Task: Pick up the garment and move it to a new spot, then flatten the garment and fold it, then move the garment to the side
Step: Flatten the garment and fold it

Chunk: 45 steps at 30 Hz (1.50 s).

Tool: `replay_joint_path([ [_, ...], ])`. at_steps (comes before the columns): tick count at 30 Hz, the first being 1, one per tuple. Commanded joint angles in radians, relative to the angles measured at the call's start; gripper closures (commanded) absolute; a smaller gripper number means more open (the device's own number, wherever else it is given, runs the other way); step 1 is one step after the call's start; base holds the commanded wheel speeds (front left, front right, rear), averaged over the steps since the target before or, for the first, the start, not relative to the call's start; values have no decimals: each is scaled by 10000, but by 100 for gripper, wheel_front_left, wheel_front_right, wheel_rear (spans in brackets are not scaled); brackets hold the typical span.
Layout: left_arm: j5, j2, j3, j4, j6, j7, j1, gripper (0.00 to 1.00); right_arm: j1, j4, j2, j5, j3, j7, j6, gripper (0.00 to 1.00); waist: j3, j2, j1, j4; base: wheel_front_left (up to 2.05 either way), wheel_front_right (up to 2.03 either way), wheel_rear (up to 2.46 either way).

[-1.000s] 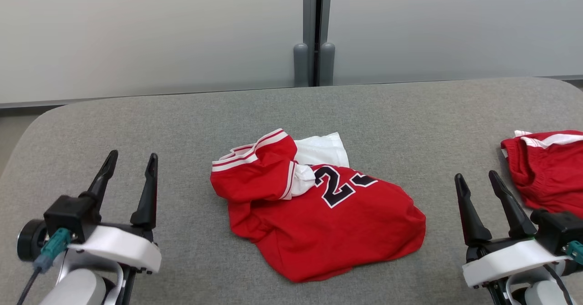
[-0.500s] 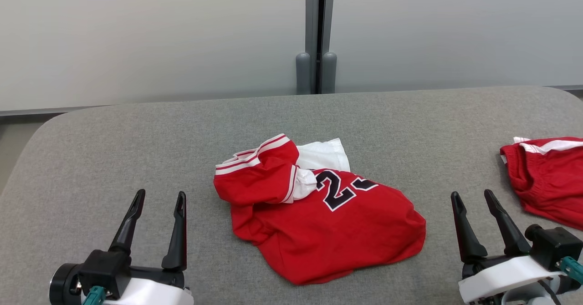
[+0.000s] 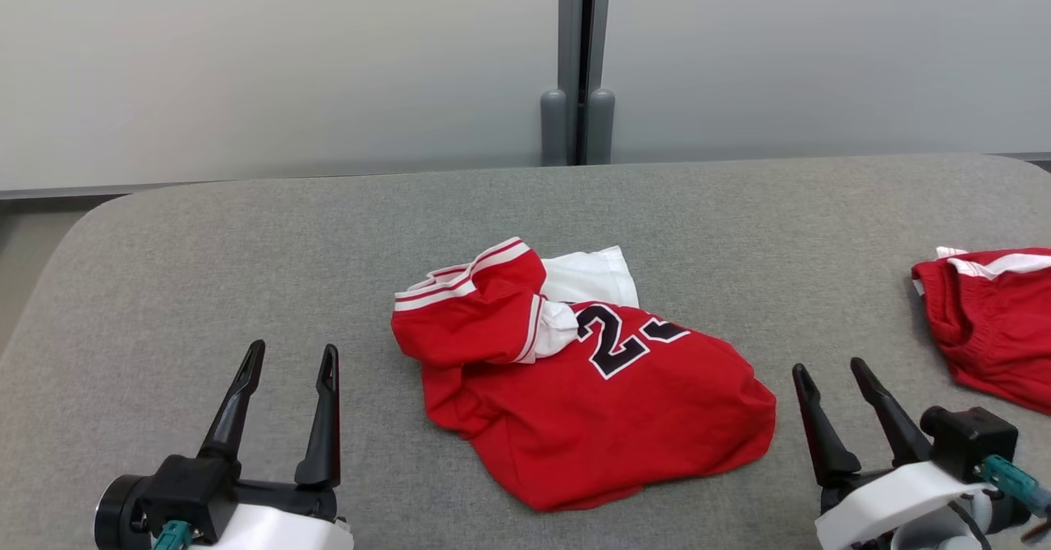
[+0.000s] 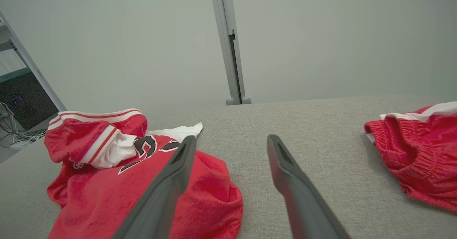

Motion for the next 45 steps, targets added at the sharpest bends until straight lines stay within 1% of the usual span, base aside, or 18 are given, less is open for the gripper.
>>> replay_joint_path([
  [1,110,-51,106,-13,-82,-45,-21,0,-199,93,-92,118,129,233,4,0,67,-1,0,137,0,0,0],
  [4,227,-220,235,5,-215,-45,16,0,-462,419,-162,236,461,943,4,0,150,-1,0,396,0,0,0],
  [8,364,-391,362,97,-392,-45,43,0,-786,1103,-57,270,449,2129,4,0,282,-1,0,808,0,0,0],
  [9,364,-391,362,97,-392,-45,43,0,-786,1103,-57,270,449,2129,4,0,282,-1,0,808,0,0,0],
  [12,452,-535,435,157,-532,-45,-42,0,-1017,1727,77,102,253,3173,4,0,425,-1,0,1135,0,0,0],
  [13,498,-614,478,198,-624,-44,-98,0,-1101,2082,242,8,96,3773,4,0,494,-1,0,1330,0,0,0],
  [15,533,-677,537,248,-706,-46,-119,0,-1163,2220,398,-25,44,4142,4,0,556,-1,0,1500,0,0,0],
  [17,559,-744,606,291,-769,-46,-122,0,-1196,2229,418,-107,-97,4252,4,0,587,-1,0,1626,0,0,0],
  [18,581,-769,645,313,-817,-46,-114,0,-1171,2215,445,-150,-152,4234,4,53,595,-1,0,1675,0,0,0],
  [19,608,-801,672,327,-849,-46,-104,0,-1163,2165,459,-228,-224,4146,4,100,599,-1,0,1713,0,0,0],
  [24,704,-931,808,407,-1024,-46,-89,0,-1211,1916,418,-454,-571,3972,4,100,600,-1,0,1832,0,0,0],
  [27,745,-1031,849,401,-1109,-46,-117,0,-1457,1493,236,-464,-867,3829,4,100,692,-1,0,1895,0,0,0],
  [31,838,-1190,867,313,-1253,-46,-304,0,-2237,848,-282,-474,-1278,4038,4,100,1196,-1,0,2036,0,0,0],
  [35,957,-1419,788,289,-1460,-44,-683,0,-3599,506,-1139,-369,-1633,4566,4,100,2080,-1,0,2330,0,0,0],
  [38,1040,-1630,721,358,-1659,-44,-1062,0,-4702,829,-1764,-262,-1900,5011,2,100,2726,-1,0,2585,0,0,0],
  [40,1115,-1767,677,408,-1769,-46,-1316,0,-5446,1266,-2145,-287,-2002,5261,2,100,3124,-1,0,2749,0,0,0],
  [43,1171,-1930,640,554,-1945,-44,-1626,0,-6394,2145,-2346,-169,-2004,5460,2,100,3512,-1,0,2934,0,0,0],
  [45,1216,-2013,659,660,-2032,-44,-1774,0,-6887,2795,-2374,-145,-1924,5362,2,100,3628,-1,0,2988,0,0,0],
])
